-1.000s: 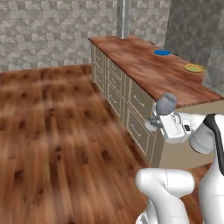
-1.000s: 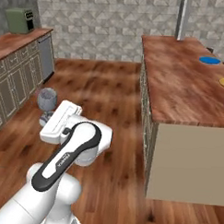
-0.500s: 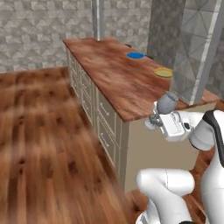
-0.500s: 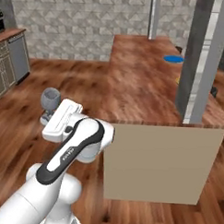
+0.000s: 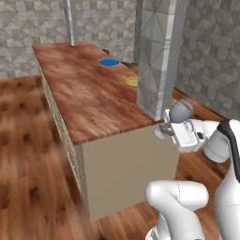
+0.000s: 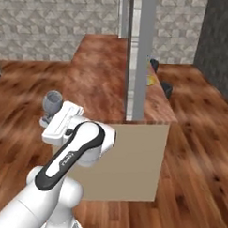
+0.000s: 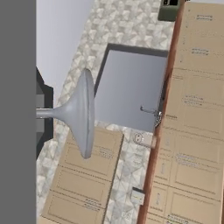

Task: Retrieve the wine glasses from the counter and place one next to each plate.

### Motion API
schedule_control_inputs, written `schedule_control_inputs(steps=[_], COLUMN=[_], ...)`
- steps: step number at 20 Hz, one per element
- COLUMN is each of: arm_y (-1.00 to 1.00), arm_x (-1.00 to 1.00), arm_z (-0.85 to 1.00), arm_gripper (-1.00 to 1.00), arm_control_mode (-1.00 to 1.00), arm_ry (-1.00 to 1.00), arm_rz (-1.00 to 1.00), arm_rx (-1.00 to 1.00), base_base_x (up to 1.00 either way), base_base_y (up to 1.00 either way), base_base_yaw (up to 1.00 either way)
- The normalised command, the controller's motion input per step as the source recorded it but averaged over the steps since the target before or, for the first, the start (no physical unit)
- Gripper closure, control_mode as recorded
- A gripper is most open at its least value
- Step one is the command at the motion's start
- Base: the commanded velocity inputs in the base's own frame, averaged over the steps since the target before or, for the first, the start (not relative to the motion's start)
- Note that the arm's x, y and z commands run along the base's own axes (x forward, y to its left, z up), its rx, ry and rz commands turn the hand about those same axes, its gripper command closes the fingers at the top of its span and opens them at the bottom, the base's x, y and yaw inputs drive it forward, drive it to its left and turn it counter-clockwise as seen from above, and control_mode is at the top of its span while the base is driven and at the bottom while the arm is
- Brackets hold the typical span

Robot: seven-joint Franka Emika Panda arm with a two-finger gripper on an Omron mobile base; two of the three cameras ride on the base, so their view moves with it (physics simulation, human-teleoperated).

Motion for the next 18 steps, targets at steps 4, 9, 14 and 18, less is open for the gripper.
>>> schedule_control_inputs(steps=[4, 9, 14, 18], arm_y=[0.0, 0.0, 0.0, 0.0], arm_x=[0.0, 0.0, 0.0, 0.0], arm_z=[0.0, 0.0, 0.0, 0.0], arm_gripper=[1.0, 1.0, 1.0, 1.0], arm_control_mode=[1.0, 1.0, 1.0, 1.0], arm_ry=[0.0, 0.0, 0.0, 0.0], arm_rz=[0.0, 0.0, 0.0, 0.0], arm_rx=[0.0, 0.0, 0.0, 0.0], base_base_x=[0.12, 0.47, 0.73, 1.0], base_base_y=[-1.0, -1.0, -1.0, -1.0], base_base_yaw=[-0.15, -0.14, -0.07, 0.0])
